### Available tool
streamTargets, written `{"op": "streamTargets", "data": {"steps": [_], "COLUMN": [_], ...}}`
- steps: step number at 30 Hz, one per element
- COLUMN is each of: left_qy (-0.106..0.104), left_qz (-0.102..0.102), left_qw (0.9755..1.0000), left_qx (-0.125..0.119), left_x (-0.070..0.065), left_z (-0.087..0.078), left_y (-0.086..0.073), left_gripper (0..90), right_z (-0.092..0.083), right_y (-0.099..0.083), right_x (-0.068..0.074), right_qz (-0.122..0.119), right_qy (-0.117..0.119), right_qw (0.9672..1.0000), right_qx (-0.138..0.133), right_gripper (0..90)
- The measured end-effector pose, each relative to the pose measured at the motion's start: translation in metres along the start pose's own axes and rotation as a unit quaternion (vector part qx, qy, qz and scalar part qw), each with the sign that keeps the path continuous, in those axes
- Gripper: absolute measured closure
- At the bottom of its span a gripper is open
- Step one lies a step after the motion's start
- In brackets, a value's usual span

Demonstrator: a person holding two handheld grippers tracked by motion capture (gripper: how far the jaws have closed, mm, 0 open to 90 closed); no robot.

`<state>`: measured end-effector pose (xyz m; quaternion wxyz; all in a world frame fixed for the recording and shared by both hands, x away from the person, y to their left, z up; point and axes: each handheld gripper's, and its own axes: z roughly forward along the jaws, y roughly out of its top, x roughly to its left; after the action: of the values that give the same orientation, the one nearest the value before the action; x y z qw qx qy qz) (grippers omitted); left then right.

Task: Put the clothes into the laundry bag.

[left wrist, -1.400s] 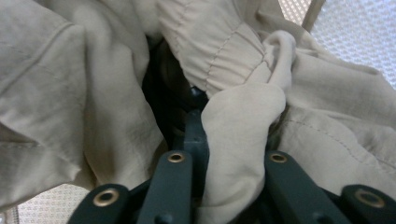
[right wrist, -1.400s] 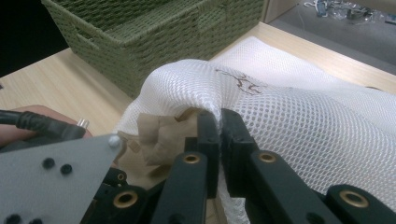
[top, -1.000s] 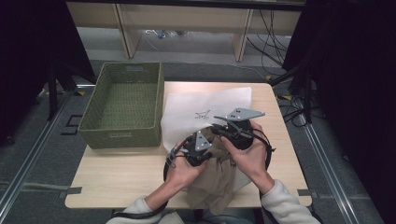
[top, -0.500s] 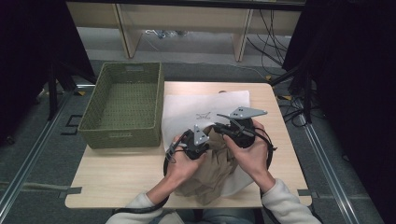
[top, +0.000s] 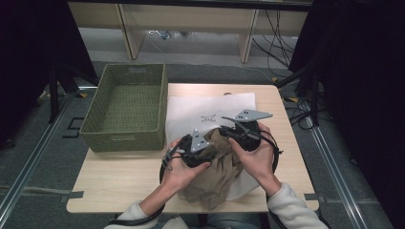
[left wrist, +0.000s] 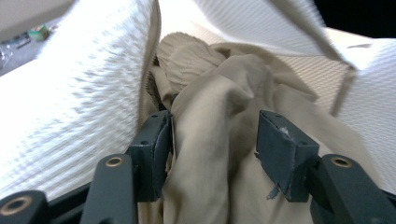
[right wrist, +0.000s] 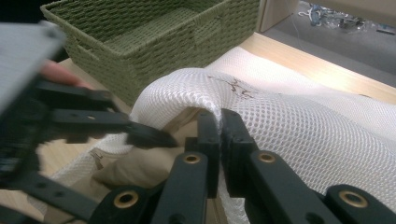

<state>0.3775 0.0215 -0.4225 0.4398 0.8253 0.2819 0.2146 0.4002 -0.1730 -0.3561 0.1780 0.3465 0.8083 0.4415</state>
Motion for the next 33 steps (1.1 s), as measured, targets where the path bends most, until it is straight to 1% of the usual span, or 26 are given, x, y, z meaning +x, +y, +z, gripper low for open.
{"op": "streamTargets", "data": {"steps": [1, 2, 3, 4, 5, 6, 7, 9, 12, 13, 14, 15, 17, 18, 19, 20, 21, 22, 23, 24, 25, 26, 27, 28, 30, 33], "left_qy": [0.001, 0.002, 0.001, 0.001, 0.003, 0.004, 0.001, 0.006, 0.006, -0.004, -0.006, -0.002, -0.005, -0.001, 0.000, -0.002, -0.007, -0.007, -0.016, -0.017, -0.017, -0.016, -0.013, -0.013, -0.014, -0.007], "left_qz": [-0.006, -0.006, -0.004, -0.004, -0.003, 0.001, 0.004, 0.011, 0.013, 0.011, 0.014, 0.019, 0.018, 0.020, 0.023, 0.028, 0.023, 0.023, 0.022, 0.020, 0.020, 0.033, 0.038, 0.031, 0.026, 0.028], "left_qw": [1.0000, 1.0000, 1.0000, 1.0000, 1.0000, 1.0000, 1.0000, 0.9999, 0.9999, 0.9999, 0.9999, 0.9998, 0.9997, 0.9996, 0.9994, 0.9991, 0.9991, 0.9991, 0.9986, 0.9984, 0.9984, 0.9970, 0.9966, 0.9971, 0.9968, 0.9957], "left_qx": [-0.002, -0.004, -0.005, -0.005, -0.008, -0.007, -0.007, -0.006, -0.001, 0.002, 0.007, 0.009, 0.013, 0.020, 0.026, 0.033, 0.034, 0.034, 0.046, 0.050, 0.050, 0.068, 0.072, 0.068, 0.074, 0.088], "left_x": [-0.001, -0.002, -0.002, -0.002, -0.002, -0.003, -0.005, -0.007, -0.010, -0.011, -0.011, -0.011, -0.012, -0.013, -0.014, -0.015, -0.017, -0.017, -0.021, -0.022, -0.022, -0.023, -0.023, -0.024, -0.023, -0.021], "left_z": [-0.004, -0.008, -0.012, -0.012, -0.016, -0.018, -0.021, -0.023, -0.022, -0.021, -0.019, -0.016, -0.014, -0.009, -0.006, -0.004, -0.001, -0.001, 0.004, 0.005, 0.005, 0.008, 0.009, 0.011, 0.015, 0.023], "left_y": [-0.001, -0.001, -0.001, -0.001, -0.001, -0.001, -0.002, -0.002, -0.004, -0.005, -0.006, -0.008, -0.010, -0.013, -0.015, -0.016, -0.018, -0.018, -0.022, -0.023, -0.023, -0.025, -0.025, -0.026, -0.028, -0.031], "left_gripper": [43.6, 43.3, 42.9, 42.6, 42.3, 42.3, 42.2, 41.9, 40.9, 40.9, 40.8, 40.5, 40.5, 40.6, 40.5, 40.5, 40.2, 39.5, 38.4, 37.0, 35.1, 33.2, 32.8, 32.4, 31.6, 30.9], "right_z": [0.000, 0.000, 0.000, 0.000, 0.000, 0.000, 0.001, 0.001, 0.001, 0.001, 0.001, 0.001, 0.001, 0.001, 0.001, 0.001, 0.001, 0.001, 0.001, 0.001, 0.001, 0.002, 0.003, 0.003, 0.003, 0.003], "right_y": [0.000, 0.000, 0.000, 0.000, 0.000, 0.000, 0.000, 0.000, 0.000, 0.000, 0.000, 0.000, 0.000, 0.000, 0.000, 0.000, 0.000, 0.000, 0.000, 0.000, 0.000, -0.001, -0.001, -0.001, -0.001, -0.001], "right_x": [0.000, 0.000, 0.000, 0.000, 0.001, 0.001, 0.001, 0.001, 0.001, 0.001, 0.001, 0.001, 0.001, 0.001, 0.001, 0.001, 0.001, 0.001, 0.001, 0.002, 0.002, 0.003, 0.002, 0.003, 0.003, 0.003], "right_qz": [-0.002, -0.002, -0.004, -0.004, 0.002, 0.002, -0.002, -0.002, -0.007, -0.007, -0.006, -0.005, -0.007, -0.001, -0.007, -0.006, -0.006, -0.006, -0.007, 0.004, 0.003, 0.005, 0.003, 0.003, 0.003, 0.002], "right_qy": [0.000, -0.001, -0.001, -0.001, 0.001, 0.001, 0.002, 0.003, 0.002, 0.002, 0.002, 0.002, 0.003, 0.003, 0.004, 0.004, 0.004, 0.004, 0.003, 0.001, 0.001, 0.003, 0.006, 0.007, 0.008, 0.009], "right_qw": [1.0000, 1.0000, 1.0000, 1.0000, 1.0000, 1.0000, 1.0000, 1.0000, 1.0000, 1.0000, 1.0000, 1.0000, 1.0000, 1.0000, 1.0000, 1.0000, 1.0000, 1.0000, 1.0000, 1.0000, 1.0000, 1.0000, 1.0000, 1.0000, 1.0000, 1.0000], "right_qx": [0.000, -0.001, -0.001, -0.001, 0.003, 0.003, 0.003, 0.003, 0.003, 0.003, 0.003, 0.004, 0.004, 0.005, 0.002, 0.004, 0.004, 0.004, 0.005, 0.008, 0.009, 0.006, 0.004, 0.004, 0.004, 0.004], "right_gripper": [88.3, 88.2, 88.2, 88.2, 88.2, 88.2, 88.2, 88.2, 88.2, 88.2, 88.1, 88.2, 88.1, 88.1, 88.1, 88.1, 88.1, 88.1, 88.1, 88.1, 88.1, 88.1, 88.1, 88.0, 88.0, 88.0]}}
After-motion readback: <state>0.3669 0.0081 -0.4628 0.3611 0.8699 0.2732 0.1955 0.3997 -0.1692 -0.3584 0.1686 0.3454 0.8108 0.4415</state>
